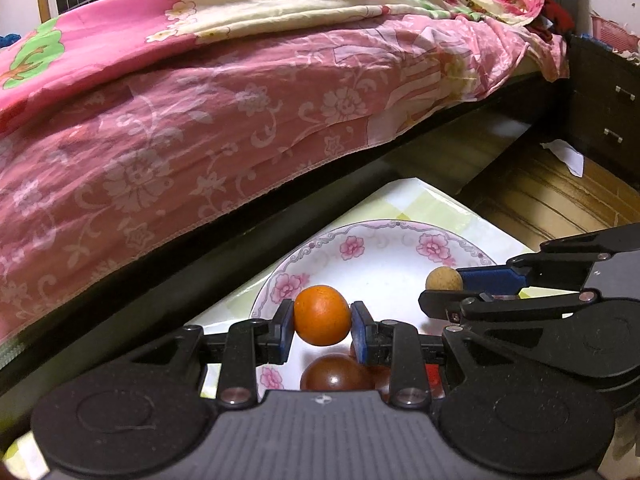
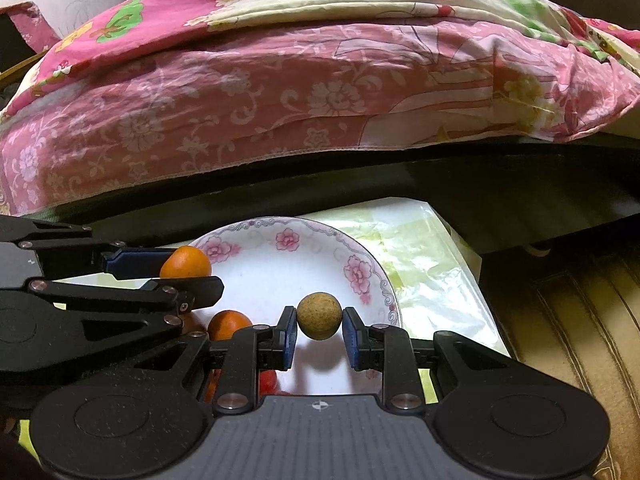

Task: Organize fruits
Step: 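Lower both fruits over the plate and open both tools to release them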

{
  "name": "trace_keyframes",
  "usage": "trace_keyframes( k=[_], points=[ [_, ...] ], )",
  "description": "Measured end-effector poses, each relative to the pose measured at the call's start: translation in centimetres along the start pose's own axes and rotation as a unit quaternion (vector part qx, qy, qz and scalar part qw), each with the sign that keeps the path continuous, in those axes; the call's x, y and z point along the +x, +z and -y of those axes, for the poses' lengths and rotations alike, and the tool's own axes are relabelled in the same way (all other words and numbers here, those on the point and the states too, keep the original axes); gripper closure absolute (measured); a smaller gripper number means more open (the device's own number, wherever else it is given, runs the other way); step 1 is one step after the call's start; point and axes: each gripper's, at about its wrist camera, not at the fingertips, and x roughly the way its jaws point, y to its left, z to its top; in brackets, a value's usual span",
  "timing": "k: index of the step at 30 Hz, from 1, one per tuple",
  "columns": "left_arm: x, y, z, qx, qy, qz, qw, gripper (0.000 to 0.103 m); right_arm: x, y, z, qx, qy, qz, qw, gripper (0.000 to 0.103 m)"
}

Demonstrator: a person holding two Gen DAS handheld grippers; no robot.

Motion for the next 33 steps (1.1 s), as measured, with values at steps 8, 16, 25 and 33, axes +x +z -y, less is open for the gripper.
trace_keyframes(
  k=[8,16,25,33],
  points=[
    [0.6,-0.2,-0.1,-0.001,0.001,-0.01,1.0,0.064,0.0,-0.3,0.2,0.006,0.001,0.01,1.0,0.076],
    [0.0,0.0,-0.3,-0.006,0.002,-0.002,1.0,0.062,-0.3,0.0,0.4,0.015,-0.003,0.022,1.0,0.076],
    [-2.1,-0.8,-0.9,-0.019,0.012,-0.002,0.9997,0.062,-1.8,0.2,0.3,0.024,-0.014,0.027,0.999,0.076],
    [-5.4,-2.6,-0.7,-0.038,0.014,-0.007,0.9992,0.053,-4.0,-0.1,-0.8,0.021,-0.019,0.025,0.999,0.076]
  ],
)
